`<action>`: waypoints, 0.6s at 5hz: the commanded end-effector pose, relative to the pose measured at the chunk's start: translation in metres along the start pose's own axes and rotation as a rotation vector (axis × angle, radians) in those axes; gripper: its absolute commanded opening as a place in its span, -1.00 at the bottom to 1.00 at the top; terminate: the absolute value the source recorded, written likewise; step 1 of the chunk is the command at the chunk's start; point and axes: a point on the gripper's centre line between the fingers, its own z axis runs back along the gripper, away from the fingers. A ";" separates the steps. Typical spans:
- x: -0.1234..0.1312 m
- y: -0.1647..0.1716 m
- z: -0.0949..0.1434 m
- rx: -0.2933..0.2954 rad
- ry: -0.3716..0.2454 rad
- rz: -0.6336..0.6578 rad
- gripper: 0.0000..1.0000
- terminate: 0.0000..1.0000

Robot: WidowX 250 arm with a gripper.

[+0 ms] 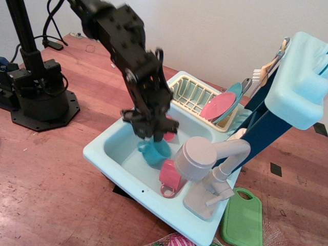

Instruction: Put cup from anywhere into sink

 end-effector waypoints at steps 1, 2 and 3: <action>-0.034 -0.013 0.047 0.073 0.058 0.044 1.00 -1.00; -0.042 -0.039 0.061 0.046 0.081 0.096 1.00 -1.00; -0.042 -0.039 0.061 0.046 0.081 0.096 1.00 1.00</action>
